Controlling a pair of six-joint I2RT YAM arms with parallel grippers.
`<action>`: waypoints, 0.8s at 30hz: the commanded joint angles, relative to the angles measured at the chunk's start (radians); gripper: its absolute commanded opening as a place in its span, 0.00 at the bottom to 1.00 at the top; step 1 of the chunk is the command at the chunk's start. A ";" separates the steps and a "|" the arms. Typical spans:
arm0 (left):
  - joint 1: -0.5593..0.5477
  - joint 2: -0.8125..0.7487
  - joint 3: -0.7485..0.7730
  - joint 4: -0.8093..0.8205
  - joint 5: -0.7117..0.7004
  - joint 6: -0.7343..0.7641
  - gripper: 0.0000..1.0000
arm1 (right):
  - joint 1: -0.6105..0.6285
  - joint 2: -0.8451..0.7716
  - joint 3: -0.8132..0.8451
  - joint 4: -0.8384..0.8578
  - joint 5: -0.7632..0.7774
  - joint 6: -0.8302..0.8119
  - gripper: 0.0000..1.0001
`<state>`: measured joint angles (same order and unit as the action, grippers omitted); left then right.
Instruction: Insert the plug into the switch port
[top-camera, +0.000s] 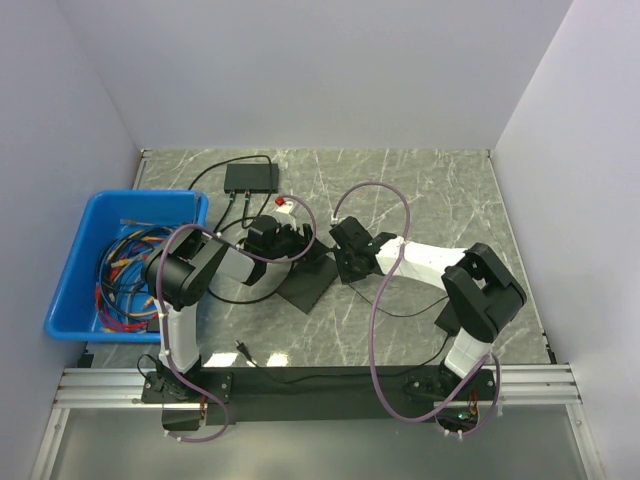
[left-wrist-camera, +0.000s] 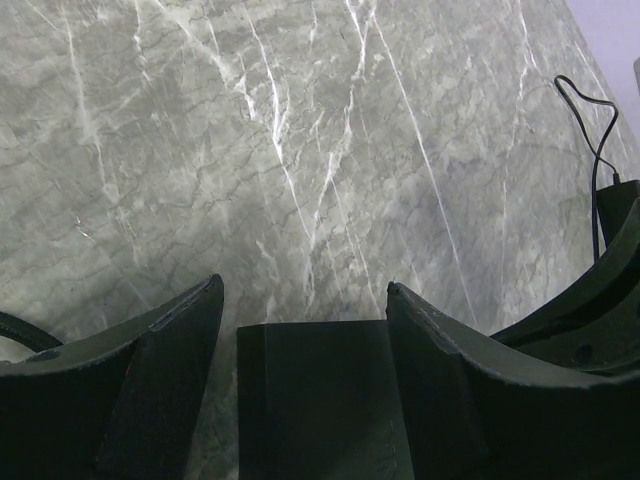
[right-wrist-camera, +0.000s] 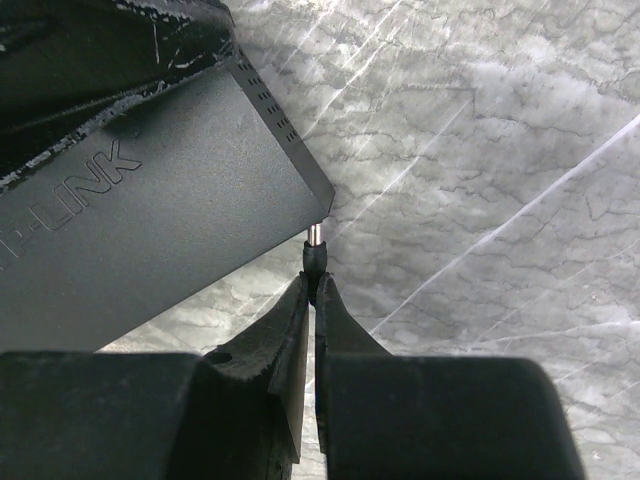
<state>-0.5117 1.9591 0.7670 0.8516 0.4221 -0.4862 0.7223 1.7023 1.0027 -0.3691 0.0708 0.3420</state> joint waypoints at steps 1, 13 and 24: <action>-0.001 0.017 0.000 -0.017 0.035 0.023 0.72 | 0.014 -0.009 0.040 0.025 0.003 -0.018 0.00; 0.001 0.023 0.023 -0.052 0.059 0.061 0.71 | 0.055 -0.007 0.054 0.009 0.020 -0.043 0.00; 0.001 0.044 0.101 -0.203 0.115 0.192 0.71 | 0.120 -0.021 0.060 -0.028 0.106 -0.067 0.00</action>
<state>-0.5117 1.9682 0.8410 0.7280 0.4942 -0.3531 0.8162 1.7023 1.0187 -0.3939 0.1394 0.2935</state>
